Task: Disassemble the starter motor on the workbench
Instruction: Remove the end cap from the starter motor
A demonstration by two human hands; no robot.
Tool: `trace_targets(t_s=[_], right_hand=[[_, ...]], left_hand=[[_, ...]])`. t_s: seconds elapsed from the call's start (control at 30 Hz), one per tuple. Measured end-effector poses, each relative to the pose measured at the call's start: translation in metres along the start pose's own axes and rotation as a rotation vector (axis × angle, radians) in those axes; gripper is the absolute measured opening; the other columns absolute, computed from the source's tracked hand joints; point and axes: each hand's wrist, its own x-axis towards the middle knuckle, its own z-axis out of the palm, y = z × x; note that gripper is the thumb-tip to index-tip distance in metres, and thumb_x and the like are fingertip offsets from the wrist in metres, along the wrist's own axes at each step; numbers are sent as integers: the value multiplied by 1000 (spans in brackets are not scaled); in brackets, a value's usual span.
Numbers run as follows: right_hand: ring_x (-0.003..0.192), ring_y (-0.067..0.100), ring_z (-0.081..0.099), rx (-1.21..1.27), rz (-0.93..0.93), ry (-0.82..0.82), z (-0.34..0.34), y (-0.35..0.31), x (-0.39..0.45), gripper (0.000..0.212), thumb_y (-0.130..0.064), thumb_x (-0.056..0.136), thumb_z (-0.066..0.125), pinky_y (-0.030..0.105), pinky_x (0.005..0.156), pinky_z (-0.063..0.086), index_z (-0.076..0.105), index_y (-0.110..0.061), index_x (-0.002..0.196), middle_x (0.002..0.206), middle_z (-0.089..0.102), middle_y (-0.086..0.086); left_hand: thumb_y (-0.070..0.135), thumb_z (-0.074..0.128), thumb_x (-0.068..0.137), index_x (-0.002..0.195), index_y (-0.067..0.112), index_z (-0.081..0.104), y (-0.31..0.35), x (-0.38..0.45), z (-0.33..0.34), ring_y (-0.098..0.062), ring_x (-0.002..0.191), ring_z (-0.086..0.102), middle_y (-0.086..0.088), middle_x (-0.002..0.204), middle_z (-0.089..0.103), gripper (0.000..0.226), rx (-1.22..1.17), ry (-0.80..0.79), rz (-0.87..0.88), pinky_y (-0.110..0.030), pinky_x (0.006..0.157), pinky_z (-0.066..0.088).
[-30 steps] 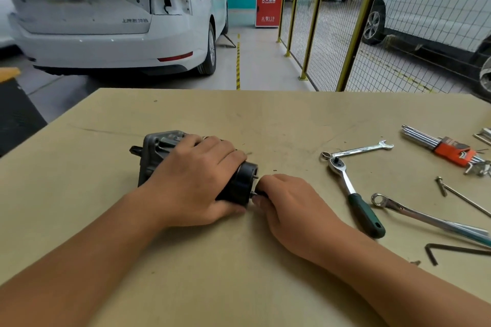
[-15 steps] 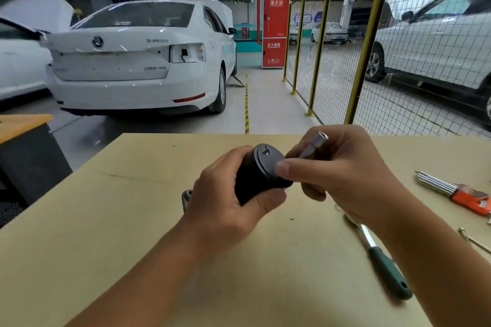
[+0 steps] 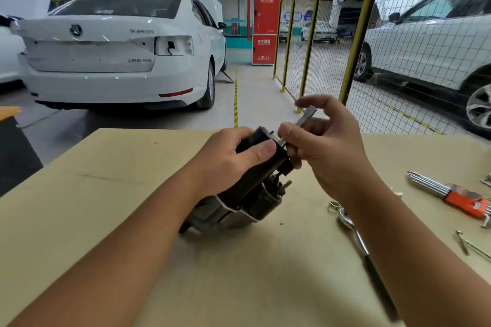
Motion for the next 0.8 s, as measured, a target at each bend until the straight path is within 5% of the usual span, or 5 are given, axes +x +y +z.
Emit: trace_targets(t_s=[0.13,0.3,0.57,0.7,0.8], right_hand=[[56,22,59,103,17,-37,-4,9,-2,33,-3,83,77,32,47,48,64,-8,112,82,62,36],[57,27,59,-61,28,-143,-13,-10,-1,24,-3,89,72,37,52,53,66,-8,112,81,63,31],[39,10,55,-665,-171,-236,-20,-44,3,15,-22,92,74,19,41,41,72,-11,83,59,68,2],[43,12,60,-734,-170,-357,-23,-54,4,11,-7,89,74,24,44,48,71,-15,83,61,67,-1],[59,2,64,-889,-187,-406,-21,-57,5,14,-10,91,71,12,55,46,73,-24,87,65,67,-19]], left_hand=[[70,72,72,116,26,68,-3,4,-1,-22,98,75,-1,106,76,63,51,-49,-21,-55,90,60],[59,88,53,114,38,64,-2,3,-3,-7,94,72,12,103,74,68,223,-65,-24,-44,87,62],[37,91,62,111,36,68,-5,0,-8,-14,92,75,9,99,75,54,160,-113,13,-44,84,64],[36,91,63,113,34,69,-5,-2,-9,-14,94,75,8,103,76,55,160,-122,39,-46,86,63],[37,91,63,115,33,69,-5,-4,-7,-14,96,74,7,104,76,56,161,-121,61,-48,89,62]])
